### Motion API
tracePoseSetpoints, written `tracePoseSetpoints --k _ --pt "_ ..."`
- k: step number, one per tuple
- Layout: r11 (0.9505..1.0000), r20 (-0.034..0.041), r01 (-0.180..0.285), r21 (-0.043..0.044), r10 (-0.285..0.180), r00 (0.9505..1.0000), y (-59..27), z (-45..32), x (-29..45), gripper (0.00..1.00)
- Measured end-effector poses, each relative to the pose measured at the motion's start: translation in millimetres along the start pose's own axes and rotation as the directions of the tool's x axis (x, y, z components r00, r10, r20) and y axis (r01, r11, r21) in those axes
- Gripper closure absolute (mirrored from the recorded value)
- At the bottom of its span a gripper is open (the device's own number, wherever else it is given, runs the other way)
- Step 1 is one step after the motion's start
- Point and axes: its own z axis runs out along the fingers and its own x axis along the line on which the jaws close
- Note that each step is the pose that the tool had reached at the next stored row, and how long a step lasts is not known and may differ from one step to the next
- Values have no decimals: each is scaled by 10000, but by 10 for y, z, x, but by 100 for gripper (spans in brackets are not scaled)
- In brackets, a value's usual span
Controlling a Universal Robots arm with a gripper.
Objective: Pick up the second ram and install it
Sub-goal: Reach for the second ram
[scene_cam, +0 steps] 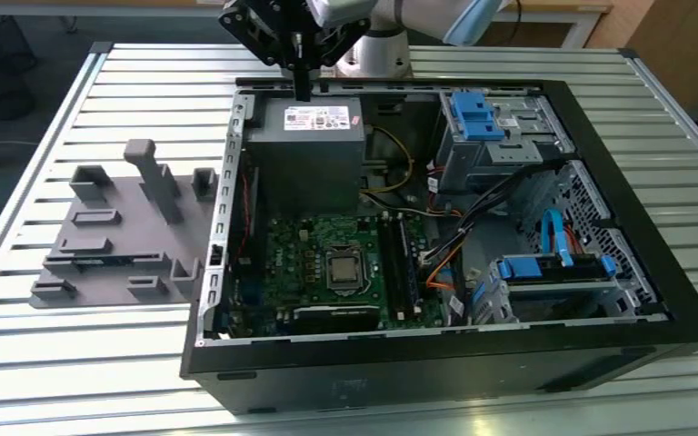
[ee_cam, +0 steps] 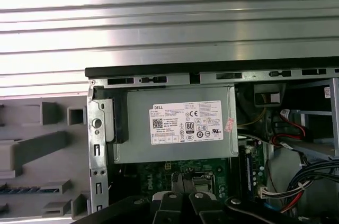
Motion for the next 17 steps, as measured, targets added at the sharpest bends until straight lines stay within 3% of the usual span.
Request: tracePoseSetpoints --k 9,17 --pt "10000 0 0 0 0 10000 -9 -1 113 89" --pt "10000 0 0 0 0 10000 -21 0 280 89"
